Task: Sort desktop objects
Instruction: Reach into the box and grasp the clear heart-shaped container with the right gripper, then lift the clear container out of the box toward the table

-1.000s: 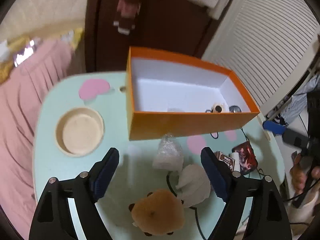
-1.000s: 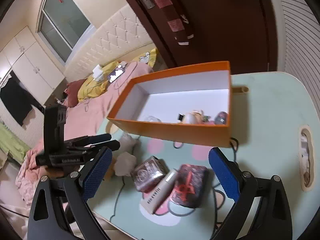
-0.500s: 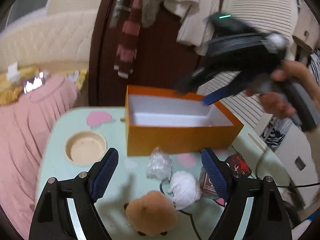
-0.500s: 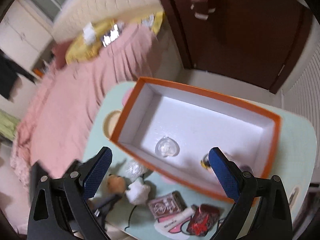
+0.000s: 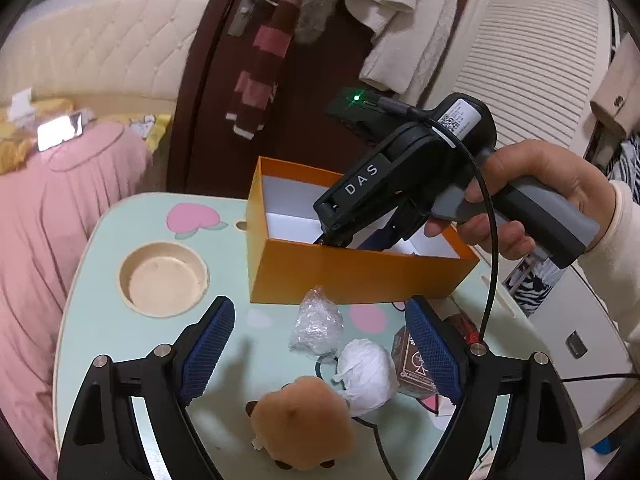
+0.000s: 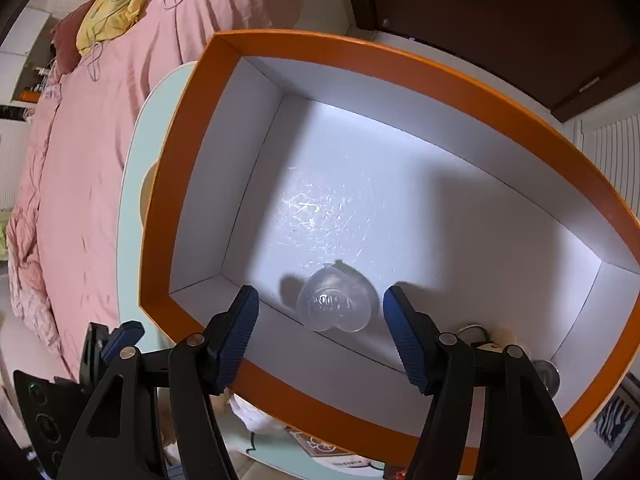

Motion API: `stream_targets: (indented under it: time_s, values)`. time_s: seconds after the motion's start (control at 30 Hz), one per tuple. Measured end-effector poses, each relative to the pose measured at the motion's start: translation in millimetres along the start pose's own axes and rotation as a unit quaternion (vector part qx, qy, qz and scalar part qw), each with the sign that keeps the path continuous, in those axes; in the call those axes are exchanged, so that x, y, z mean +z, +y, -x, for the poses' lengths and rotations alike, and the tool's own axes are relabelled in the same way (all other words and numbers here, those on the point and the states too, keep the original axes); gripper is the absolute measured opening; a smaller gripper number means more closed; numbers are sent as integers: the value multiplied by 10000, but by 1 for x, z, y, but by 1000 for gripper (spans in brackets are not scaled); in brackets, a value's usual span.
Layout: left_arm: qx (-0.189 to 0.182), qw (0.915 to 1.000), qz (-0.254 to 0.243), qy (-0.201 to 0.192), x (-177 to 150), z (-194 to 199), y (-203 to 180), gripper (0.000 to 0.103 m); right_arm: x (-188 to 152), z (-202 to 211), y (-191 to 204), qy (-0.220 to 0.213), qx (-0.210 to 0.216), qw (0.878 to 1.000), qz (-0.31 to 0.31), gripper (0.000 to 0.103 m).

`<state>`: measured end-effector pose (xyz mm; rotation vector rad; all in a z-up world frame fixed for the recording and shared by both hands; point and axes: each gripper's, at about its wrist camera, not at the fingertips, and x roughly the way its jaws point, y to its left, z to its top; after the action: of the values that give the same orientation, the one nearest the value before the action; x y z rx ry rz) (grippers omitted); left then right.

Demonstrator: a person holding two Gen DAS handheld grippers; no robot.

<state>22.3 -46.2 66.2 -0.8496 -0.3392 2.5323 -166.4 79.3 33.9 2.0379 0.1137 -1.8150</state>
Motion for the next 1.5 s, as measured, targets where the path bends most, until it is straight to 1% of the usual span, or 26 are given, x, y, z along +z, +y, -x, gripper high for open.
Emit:
stream_targets:
  time_s: [0.07, 0.1, 0.13, 0.23, 0.3, 0.37, 0.7, 0.87, 1.0, 1.13, 1.23, 1.3, 1.33, 1.37, 1.43, 1.5]
  values:
    - [26, 10000, -21, -8, -1, 1, -1, 87, 0, 0, 0, 11, -90, 9999, 48, 60]
    - [37, 10000, -31, -16, -1, 2, -1, 87, 0, 1, -1, 3, -193, 9998, 66, 48]
    - [46, 10000, -43, -29, -1, 2, -1, 87, -1, 2, -3, -10, -283, 9995, 103, 39]
    - [41, 10000, -23, -37, -2, 1, -2, 87, -3, 6, -14, -57, -482, 9987, 152, 39]
    - [39, 10000, -21, -22, -2, 0, -3, 87, -2, 10, -20, -191, -700, 9973, 124, 39]
    - [61, 10000, -48, 2, -3, -1, -5, 87, -2, 11, -25, -251, -746, 9969, 74, 39]
    - [152, 9998, -101, 53, -5, -2, -6, 87, -14, 3, -8, -383, -1333, 9878, 713, 40]
    - [168, 9998, -82, 86, -6, -3, -4, 87, -23, 14, -14, -606, -1309, 9869, 719, 40]
    - [190, 9997, -89, 125, -7, -5, -4, 87, -38, 39, -14, -1018, -1351, 9821, 834, 40]
    - [207, 9997, -101, 128, -7, -4, -5, 87, -64, 79, -11, -1470, -1428, 9739, 977, 40]
    - [227, 9996, -73, 133, -7, -5, -4, 87, -94, 108, -10, -1749, -1251, 9708, 1062, 40]
    - [238, 9996, -25, 152, -7, -5, -3, 87, -117, 115, -7, -1778, -1140, 9710, 1125, 40]
    - [245, 9996, -8, 156, -7, -5, -3, 87, -130, 110, 2, -1761, -1103, 9715, 1138, 40]
    - [252, 9996, 2, 153, -7, -5, -3, 87, -139, 109, 0, -1719, -1045, 9727, 1158, 40]
    - [263, 9996, 19, 141, -6, -4, -3, 87, -140, 97, 0, -1626, -909, 9755, 1166, 40]
    - [271, 9996, 20, 113, -6, -2, -4, 87, -142, 77, -5, -1518, -576, 9811, 1052, 40]
